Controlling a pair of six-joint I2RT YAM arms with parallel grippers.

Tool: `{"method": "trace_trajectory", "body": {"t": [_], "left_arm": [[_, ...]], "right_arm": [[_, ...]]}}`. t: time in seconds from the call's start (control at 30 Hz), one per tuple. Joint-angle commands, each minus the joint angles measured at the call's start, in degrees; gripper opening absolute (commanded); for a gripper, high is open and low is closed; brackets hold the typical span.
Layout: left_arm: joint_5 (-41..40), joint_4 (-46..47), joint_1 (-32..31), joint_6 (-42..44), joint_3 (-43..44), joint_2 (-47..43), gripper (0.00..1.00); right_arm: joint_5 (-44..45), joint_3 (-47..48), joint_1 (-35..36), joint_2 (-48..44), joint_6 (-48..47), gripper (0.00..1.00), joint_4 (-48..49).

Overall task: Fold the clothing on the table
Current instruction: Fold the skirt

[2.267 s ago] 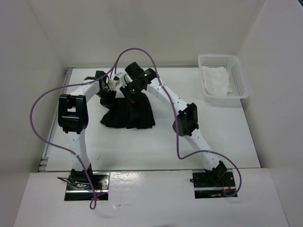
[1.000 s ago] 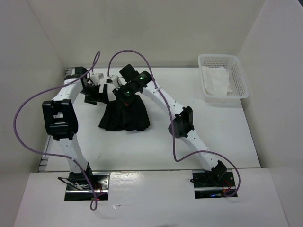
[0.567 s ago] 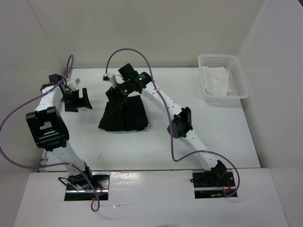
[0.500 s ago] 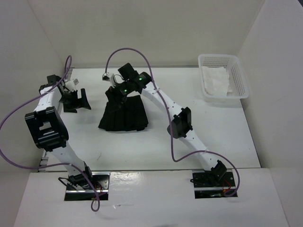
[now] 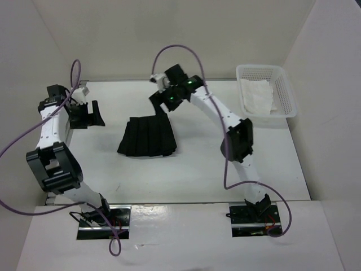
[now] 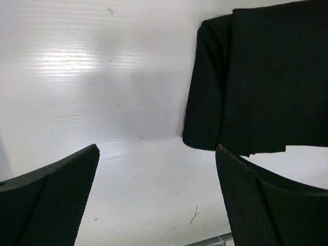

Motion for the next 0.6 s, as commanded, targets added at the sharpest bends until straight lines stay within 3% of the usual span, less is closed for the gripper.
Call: {"method": "trace_trajectory", "body": {"t": [0.0,0.1,0.2,0.4,0.57], "left_arm": [[-3.1,1.4,0.1,1.4,1.3,-9.5,1.0],[-6.1,2.0,0.1,0.1,-1.0,-14.9,1.0],[-8.3,2.5,0.6,-3.1,-4.6,-19.2,1.0],[-10.8,10.9,1.8,-5.7,-15.5,-33.8,1.0],[-9.0,13.3,1.8,-6.3,-23.9,-45.3,1.0]], "right_arm": [[18.7,-10.0,-7.1,-19.3,3.8,0.97,10.9],[27.9,-25.4,-12.2,-31.1,6.5,0.98,15.3],[31.3,-38.3,-19.1,-41.2,7.6,0.98,17.4],[32.1,-62.5,-34.7,-57.8,7.6,0.98,19.7],[25.8,-77.8,-44.9,-73.0,7.6,0.98,22.9]]}}
